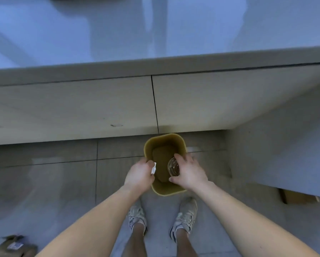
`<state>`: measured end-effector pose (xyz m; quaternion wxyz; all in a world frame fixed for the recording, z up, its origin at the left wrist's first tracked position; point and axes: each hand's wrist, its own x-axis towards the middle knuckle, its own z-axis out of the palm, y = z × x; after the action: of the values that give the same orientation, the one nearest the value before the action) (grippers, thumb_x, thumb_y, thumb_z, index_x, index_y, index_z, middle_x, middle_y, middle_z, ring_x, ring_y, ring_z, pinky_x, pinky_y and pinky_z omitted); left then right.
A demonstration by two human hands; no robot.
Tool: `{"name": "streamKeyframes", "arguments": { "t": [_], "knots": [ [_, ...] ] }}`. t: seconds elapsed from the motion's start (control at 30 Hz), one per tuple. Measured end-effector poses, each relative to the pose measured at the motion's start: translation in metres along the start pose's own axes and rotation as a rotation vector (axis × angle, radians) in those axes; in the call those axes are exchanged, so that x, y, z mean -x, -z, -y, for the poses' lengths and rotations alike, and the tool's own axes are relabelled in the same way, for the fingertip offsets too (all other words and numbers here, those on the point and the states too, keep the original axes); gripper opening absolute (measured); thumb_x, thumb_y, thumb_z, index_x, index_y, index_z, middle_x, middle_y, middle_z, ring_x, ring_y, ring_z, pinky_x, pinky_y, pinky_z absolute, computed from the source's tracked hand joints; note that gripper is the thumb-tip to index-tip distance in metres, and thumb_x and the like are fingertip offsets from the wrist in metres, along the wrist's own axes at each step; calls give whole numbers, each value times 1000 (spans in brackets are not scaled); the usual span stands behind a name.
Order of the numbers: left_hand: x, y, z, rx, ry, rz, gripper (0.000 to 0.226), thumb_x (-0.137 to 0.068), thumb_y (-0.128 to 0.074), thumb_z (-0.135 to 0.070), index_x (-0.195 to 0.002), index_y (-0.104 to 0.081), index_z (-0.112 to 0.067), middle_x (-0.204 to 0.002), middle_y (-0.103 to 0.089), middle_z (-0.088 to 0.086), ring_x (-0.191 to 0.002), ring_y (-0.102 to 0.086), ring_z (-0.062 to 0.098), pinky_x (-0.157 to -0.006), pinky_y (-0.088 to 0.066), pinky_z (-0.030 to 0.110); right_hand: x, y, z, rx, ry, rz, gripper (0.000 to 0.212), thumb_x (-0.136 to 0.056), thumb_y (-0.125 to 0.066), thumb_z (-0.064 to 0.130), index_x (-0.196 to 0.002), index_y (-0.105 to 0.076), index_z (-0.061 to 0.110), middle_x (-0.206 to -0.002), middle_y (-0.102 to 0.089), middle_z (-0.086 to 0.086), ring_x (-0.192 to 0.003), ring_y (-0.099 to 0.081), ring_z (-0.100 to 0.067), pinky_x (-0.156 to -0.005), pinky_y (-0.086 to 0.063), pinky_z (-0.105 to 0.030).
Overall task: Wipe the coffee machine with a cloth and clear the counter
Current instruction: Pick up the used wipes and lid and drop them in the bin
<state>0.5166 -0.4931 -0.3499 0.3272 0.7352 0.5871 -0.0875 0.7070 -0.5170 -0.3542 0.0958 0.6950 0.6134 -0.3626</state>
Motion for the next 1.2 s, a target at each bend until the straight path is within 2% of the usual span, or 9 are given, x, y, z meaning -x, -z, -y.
{"name": "streamKeyframes", "arguments": {
  "t": [0.13, 0.5, 0.7, 0.9, 1.2],
  "knots": [
    [-20, -35, 9, 6, 33, 16, 35, -91, -60, -17, -126, -59, -18, -118, -60, 3, -102, -61, 25, -83, -51, 33, -23, -38, -9, 34, -14, 58, 96, -73, -74, 58, -149, -22, 33, -148, -34, -4, -129, -44, -31, -95, -53, -46],
    [-48, -82, 20, 28, 90, 26, 37, -91, -59, -15, -128, -58, -21, -122, -60, 2, -105, -62, 23, -89, -54, 34, -58, -83, -21, 68, -65, 62, 89, -77, -75, 48, -149, -25, 31, -147, -35, -4, -132, -41, -31, -94, -54, -43],
    [-55, -94, 21, 45, 104, 32, 57, -92, -59, -14, -144, -39, -27, -135, -53, 2, -109, -61, 24, -91, -56, 39, -71, -91, -26, 23, -78, 55, 101, -72, -80, 46, -151, -17, 37, -160, -19, -1, -142, -30, -34, -103, -46, -47],
    [-50, -79, 25, -45, 97, 26, 58, -88, -63, -22, -139, -36, -32, -131, -49, 0, -104, -59, 22, -78, -58, 36, -68, -81, -29, 5, -68, -54, 72, -81, -70, 51, -142, -34, 36, -145, -43, 3, -129, -45, -28, -91, -55, -44],
    [-28, -24, -5, -193, -2, -5, 60, -84, -61, -32, -139, -39, -27, -125, -52, 5, -100, -60, 27, -76, -56, 39, -36, -22, -19, 56, -21, -103, 62, -83, -65, 49, -138, -41, 32, -136, -52, 0, -122, -50, -29, -86, -57, -44]
  ]
}}
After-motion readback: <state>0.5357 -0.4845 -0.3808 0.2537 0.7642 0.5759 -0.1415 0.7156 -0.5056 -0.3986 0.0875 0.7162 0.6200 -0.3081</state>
